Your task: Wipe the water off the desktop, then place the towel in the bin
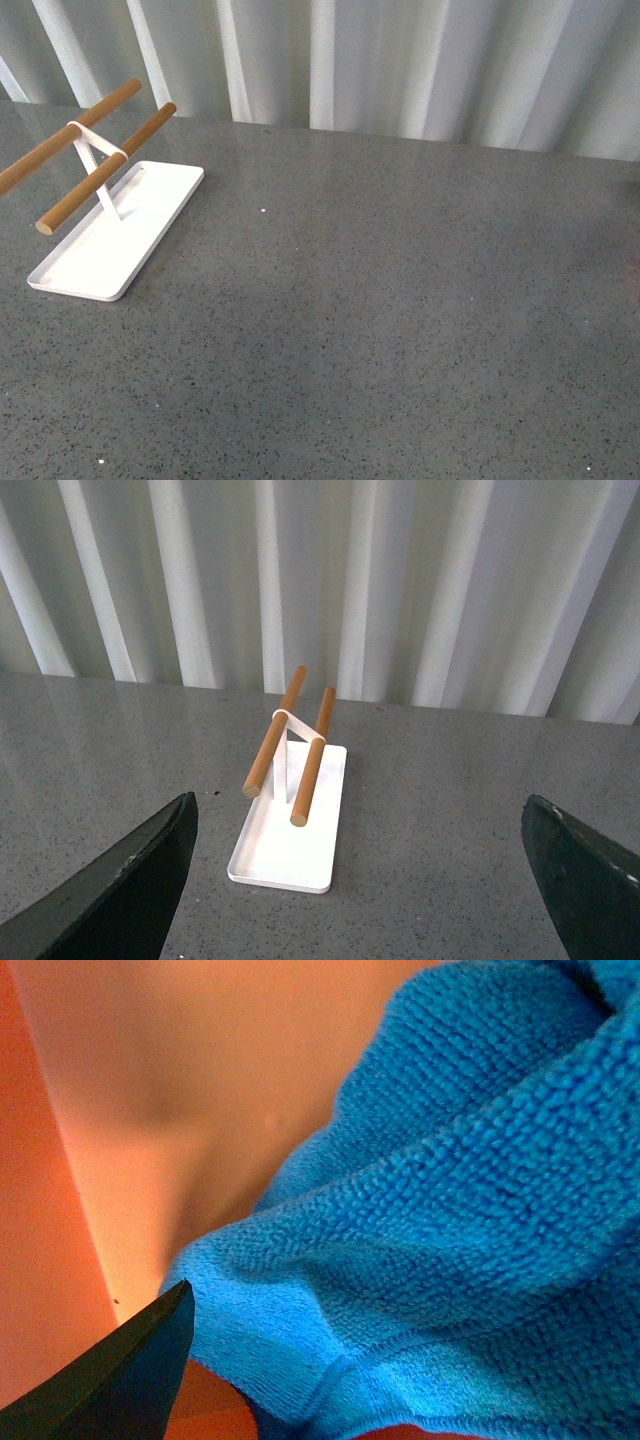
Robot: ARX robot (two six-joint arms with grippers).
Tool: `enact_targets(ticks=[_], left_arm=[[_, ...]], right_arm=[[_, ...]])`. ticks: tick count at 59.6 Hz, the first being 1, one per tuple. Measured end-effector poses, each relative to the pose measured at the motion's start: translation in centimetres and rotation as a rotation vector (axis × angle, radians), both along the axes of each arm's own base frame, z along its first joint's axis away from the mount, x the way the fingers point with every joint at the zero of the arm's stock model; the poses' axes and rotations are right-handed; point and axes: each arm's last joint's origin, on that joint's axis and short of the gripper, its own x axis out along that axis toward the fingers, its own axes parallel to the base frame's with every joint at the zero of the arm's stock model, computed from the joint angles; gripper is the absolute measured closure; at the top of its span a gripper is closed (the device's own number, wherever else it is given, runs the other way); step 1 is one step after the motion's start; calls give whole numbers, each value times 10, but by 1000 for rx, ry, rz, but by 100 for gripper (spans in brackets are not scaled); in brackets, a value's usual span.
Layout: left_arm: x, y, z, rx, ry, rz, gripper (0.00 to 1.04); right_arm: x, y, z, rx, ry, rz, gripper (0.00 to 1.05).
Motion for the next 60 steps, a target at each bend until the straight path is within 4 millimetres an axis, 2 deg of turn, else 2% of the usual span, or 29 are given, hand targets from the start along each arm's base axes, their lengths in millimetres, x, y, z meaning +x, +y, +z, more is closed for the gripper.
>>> enact_targets(ticks=[10,16,27,37,43,49,55,60], left_arm=[[0,0,0,0,0,0,7],[0,0,0,0,0,0,7],[0,0,0,0,0,0,7],[0,0,0,0,0,0,7],[0,0,0,0,0,0,7],[0,0,0,0,0,0,7],[0,0,0,0,0,0,7],[0,0,0,0,0,0,7]], right_arm=[[0,2,1,-25,42,11,7],[5,4,12,-64,40,49,7],[19,8,58,-140,-55,112,7],[26,21,105,-177,-217,182,7],[23,38,129,-218,-354,257,7],[11,65,149,-249,-496,344,7],[-16,108,168,-251,-638,467,7],[-37,139,171,-233,-694,549,7]])
